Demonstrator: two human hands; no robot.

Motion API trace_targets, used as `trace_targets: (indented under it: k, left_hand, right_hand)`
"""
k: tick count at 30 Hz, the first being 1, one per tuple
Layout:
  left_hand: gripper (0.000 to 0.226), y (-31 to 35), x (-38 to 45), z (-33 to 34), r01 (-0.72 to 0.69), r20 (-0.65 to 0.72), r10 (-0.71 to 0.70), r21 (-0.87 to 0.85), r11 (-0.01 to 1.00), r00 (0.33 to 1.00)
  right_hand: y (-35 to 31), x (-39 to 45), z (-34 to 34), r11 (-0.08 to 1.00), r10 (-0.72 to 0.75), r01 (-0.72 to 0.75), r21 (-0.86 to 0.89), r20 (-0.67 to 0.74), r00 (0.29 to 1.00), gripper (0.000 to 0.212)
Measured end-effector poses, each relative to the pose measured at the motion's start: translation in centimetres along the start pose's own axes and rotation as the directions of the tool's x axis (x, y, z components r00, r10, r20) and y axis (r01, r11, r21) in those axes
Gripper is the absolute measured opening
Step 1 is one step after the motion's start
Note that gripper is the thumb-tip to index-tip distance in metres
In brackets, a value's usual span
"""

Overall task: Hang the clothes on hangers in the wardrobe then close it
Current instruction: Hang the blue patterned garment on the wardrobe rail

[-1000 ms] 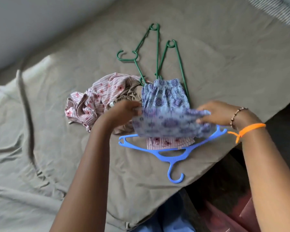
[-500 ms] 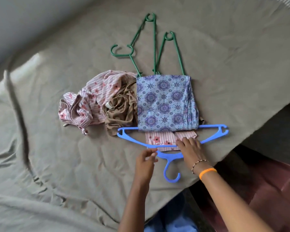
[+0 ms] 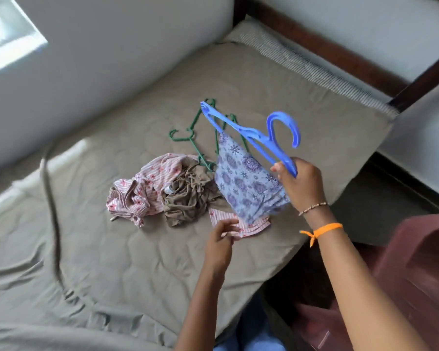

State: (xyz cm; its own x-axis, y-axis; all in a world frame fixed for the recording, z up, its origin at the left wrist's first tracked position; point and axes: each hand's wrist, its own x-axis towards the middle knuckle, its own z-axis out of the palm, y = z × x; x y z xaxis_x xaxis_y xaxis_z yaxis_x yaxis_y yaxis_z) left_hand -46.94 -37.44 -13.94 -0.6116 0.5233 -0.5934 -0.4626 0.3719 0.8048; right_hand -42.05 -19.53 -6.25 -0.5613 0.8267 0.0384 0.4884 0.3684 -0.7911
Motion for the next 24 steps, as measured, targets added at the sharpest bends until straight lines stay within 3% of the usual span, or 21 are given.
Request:
trace_targets:
  k: [2, 5, 8, 11, 18, 21, 24]
  left_hand:
    - [0.052, 2.4, -0.9, 1.0, -0.122, 0.075, 0.120, 0.029, 0.992, 0.990]
    - [0.064, 5.0, -3.3, 2.9, -0.307, 0.159, 0.286, 0.133, 0.942, 0.945]
    - [0.080, 6.5, -6.4, 5.1, -0.562, 0.258, 0.503, 0.272, 0.781, 0.825]
    - [0.084, 7.2, -9.2, 7.7, -0.713, 0.386, 0.600, 0.337, 0.615, 0.701]
    - [0.049, 5.4, -18.6, 14.4, -0.781, 0.650, 0.478, 0.310, 0.542, 0.591]
    - [0.025, 5.1, -24.7, 17.9, -0.694, 0.784, 0.331, 0.169, 0.700, 0.525]
    - [0.029, 3.1, -32.8, 21.0, -0.553, 0.927, 0.110, 0.115, 0.825, 0.357]
  right_hand:
    - [-2.2, -0.3, -2.9, 0.998, 0.065, -0.065, 0.012, 0.017, 0.998, 0.020]
    - [-4.0, -2.6, -6.4, 0.991, 0.115, -0.114, 0.075, -0.007, 0.993, 0.024]
    - [-4.6, -6.5, -9.1, 0.960, 0.168, -0.149, 0.238, -0.062, 0.984, 0.030]
    - [-5.1, -10.3, -11.0, 0.901, 0.228, -0.162, 0.402, -0.121, 0.966, 0.029]
    - [-2.8, -22.1, -19.1, 0.770, 0.440, -0.172, 0.614, -0.316, 0.840, 0.029]
    - [-1.2, -29.1, -22.8, 0.759, 0.499, -0.152, 0.633, -0.415, 0.761, 0.027]
    - [0.6, -37.4, -26.3, 0.816, 0.519, -0.181, 0.549, -0.560, 0.646, 0.027]
